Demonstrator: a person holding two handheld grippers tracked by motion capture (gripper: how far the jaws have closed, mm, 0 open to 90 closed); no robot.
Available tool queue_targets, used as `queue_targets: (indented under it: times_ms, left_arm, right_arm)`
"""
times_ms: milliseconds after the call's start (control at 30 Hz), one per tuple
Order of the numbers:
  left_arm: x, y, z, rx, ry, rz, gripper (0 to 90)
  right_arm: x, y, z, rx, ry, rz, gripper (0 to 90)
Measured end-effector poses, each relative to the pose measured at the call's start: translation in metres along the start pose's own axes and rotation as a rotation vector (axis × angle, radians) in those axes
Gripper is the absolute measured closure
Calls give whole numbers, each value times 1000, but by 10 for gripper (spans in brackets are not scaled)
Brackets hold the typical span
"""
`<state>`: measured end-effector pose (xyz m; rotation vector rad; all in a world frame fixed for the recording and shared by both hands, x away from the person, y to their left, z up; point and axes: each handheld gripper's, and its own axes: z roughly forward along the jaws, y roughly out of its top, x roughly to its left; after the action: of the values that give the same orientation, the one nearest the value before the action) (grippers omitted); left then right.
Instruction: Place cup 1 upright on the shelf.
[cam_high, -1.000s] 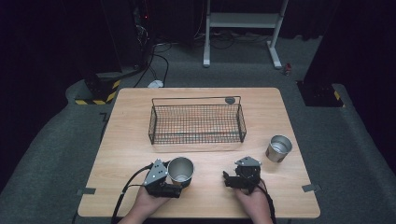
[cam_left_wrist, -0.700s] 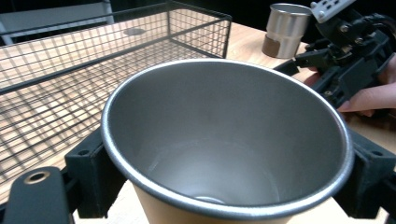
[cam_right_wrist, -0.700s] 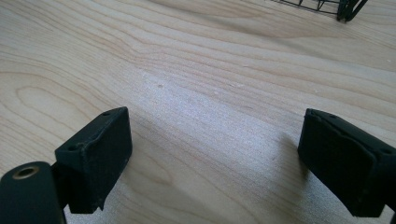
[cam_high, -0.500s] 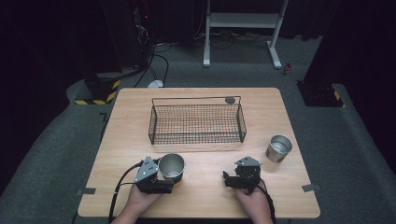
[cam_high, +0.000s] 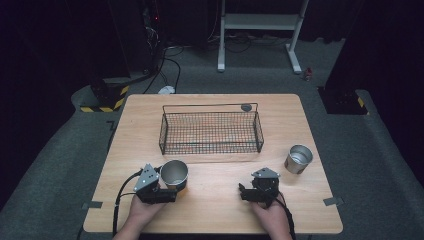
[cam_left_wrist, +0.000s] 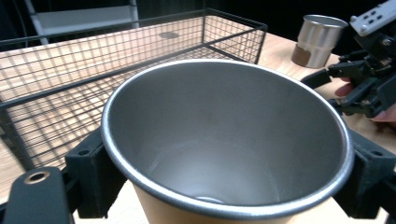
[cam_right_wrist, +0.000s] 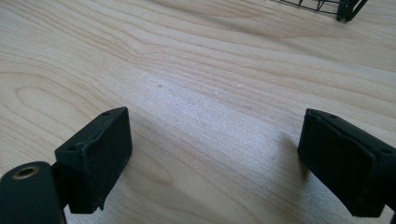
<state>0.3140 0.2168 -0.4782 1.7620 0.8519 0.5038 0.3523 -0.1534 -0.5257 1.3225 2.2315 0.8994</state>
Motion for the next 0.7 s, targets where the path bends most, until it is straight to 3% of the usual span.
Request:
queue_targets:
  times_ms: [267,700]
  left_arm:
    - [17,-1,-11,-22,49,-51,131]
    - [23,-1,-15,-29,75,-60,131]
  right_arm:
    - [0,0,0,1,0,1,97]
    - [0,0,0,0,0,1,97]
